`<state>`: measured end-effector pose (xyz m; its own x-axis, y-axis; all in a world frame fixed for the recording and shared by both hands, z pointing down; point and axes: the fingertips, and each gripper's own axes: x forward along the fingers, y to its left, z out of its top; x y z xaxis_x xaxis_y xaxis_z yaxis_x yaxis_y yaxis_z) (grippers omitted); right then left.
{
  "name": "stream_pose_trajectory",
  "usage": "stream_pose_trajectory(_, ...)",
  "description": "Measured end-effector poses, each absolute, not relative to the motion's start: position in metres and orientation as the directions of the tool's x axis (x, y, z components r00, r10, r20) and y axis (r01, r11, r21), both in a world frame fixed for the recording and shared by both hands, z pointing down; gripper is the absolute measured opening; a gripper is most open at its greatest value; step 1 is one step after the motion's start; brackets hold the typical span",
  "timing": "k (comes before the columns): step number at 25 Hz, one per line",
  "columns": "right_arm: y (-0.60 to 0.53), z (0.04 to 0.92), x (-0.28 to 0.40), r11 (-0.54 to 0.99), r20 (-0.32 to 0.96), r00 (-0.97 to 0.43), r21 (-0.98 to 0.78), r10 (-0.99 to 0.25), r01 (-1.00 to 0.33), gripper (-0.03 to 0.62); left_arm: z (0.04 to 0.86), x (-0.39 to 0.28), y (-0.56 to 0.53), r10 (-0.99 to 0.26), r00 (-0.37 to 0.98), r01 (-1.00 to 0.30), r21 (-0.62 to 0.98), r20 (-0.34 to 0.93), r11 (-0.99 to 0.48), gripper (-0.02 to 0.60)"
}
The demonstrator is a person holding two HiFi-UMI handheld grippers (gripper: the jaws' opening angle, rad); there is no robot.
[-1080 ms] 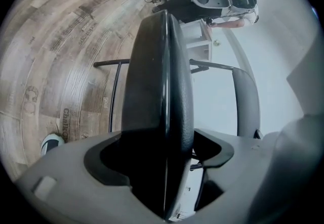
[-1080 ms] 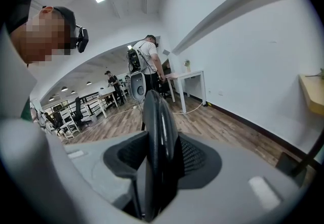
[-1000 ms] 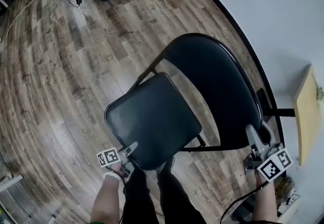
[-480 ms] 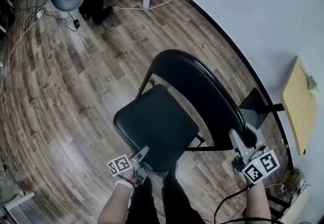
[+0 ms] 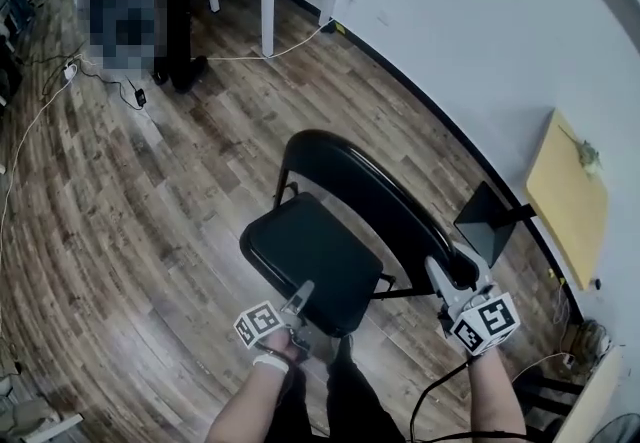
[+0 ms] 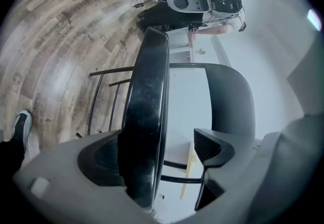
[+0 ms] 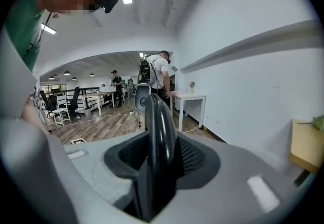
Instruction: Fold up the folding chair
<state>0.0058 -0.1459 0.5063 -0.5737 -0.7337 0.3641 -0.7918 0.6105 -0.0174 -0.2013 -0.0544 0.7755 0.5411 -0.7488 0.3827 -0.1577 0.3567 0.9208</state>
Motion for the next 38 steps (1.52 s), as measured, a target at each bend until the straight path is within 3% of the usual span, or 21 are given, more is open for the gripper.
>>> stream_pose_trajectory(14,-0.187,0.477,0.044,0.628,0.333,-0.595,-0.012,-0.731,-0.778,0.163,0.696,-0.133,-0.147,-0.838,0.449,-0.07,0.947,0.311,0.314,0.417)
stream_pose_trajectory(38,-0.259,0.462,0.105,0.645,0.292,-0.634,-0.07,-0.716,-0.761,0.162,0.659,-0.044,-0.268,-0.879,0.345,-0.042,0.941,0.33,0.336,0.417)
